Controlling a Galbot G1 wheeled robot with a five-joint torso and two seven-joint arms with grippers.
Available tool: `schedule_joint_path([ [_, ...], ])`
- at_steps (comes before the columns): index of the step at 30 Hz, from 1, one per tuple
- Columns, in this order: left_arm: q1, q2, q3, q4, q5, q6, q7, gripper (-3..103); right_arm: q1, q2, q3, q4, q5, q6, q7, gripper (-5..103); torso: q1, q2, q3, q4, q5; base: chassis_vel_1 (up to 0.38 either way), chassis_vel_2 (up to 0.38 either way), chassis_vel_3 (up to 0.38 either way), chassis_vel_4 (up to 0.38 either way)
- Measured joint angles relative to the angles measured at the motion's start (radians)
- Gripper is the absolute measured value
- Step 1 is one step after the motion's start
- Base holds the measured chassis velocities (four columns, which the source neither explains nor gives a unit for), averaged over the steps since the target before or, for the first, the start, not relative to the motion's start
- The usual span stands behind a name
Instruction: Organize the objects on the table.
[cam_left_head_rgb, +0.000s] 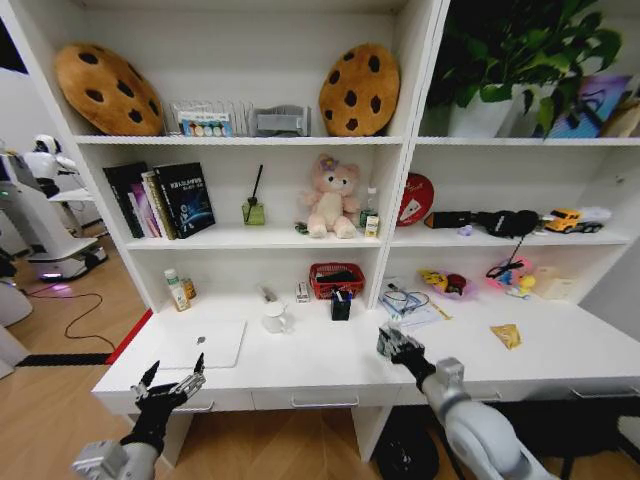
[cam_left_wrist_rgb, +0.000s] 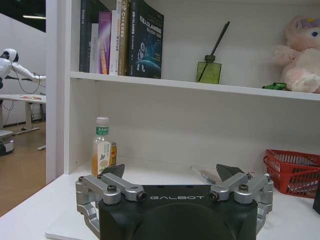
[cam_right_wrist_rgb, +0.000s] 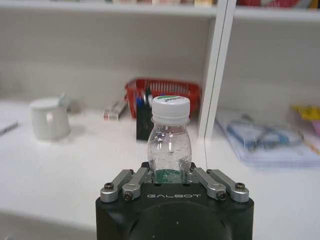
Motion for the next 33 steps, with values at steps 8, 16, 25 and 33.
schedule_joint_path([
  [8,0.000,0.000,0.000,0.000,0.000,0.000,0.000,100,-0.189,0.046,0.023,-0.088,-0.071,-0.025,-0.048,25,0.000,0.000,0.000,0.0010,-0.0001,0.000,0.000,0.000,0.000],
  [16,0.000,0.000,0.000,0.000,0.000,0.000,0.000,100,-0.127,0.112,-0.040,-0.409,-0.221,-0.019,-0.130,25,0.000,0.000,0.000,0.0007,0.0004,0.000,0.000,0.000,0.000],
  [25,0.000,0.000,0.000,0.000,0.000,0.000,0.000,100,0.011,0.196,-0.038,-0.713,-0.293,0.037,-0.194,25,0.000,0.000,0.000,0.0008,-0.0001,0.000,0.000,0.000,0.000],
  [33,0.000,0.000,0.000,0.000,0.000,0.000,0.000,100,0.084,0.192,-0.035,-0.789,-0.291,0.062,-0.200,25,0.000,0.000,0.000,0.0011,0.0000,-0.041,-0.043,0.040,0.044],
])
